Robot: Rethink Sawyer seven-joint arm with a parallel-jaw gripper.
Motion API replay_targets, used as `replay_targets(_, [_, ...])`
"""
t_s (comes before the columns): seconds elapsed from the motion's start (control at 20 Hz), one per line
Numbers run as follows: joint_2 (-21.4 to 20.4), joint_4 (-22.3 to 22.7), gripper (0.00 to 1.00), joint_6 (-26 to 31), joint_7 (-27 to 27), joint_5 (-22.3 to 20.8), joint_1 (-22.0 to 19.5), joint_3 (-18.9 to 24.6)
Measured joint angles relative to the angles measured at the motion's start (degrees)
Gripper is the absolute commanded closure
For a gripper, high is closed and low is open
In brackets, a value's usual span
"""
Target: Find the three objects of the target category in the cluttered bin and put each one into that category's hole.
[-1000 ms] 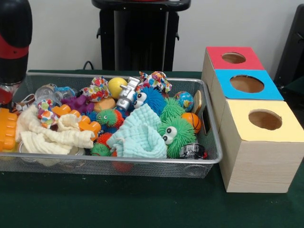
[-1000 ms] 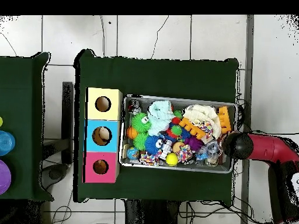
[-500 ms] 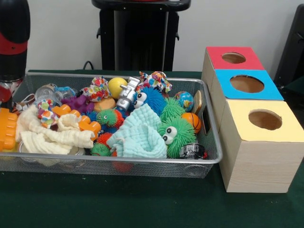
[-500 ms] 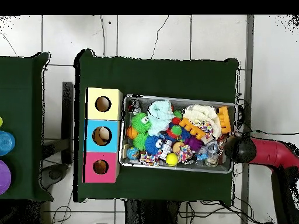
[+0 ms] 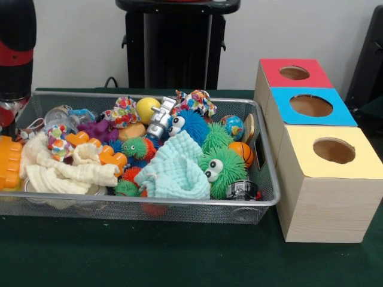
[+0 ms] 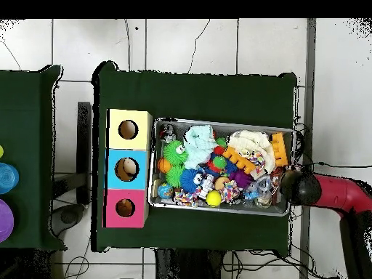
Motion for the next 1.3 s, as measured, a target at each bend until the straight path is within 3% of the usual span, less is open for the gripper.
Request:
replay_targets(0.7, [-1.1,2.8,0.0,-1.2,0.0,0.4,-3.7,3.2])
replay_targets(1.3, [-3.4,12.2,0.0,3.7,0.0,1.3,-6.3,3.2])
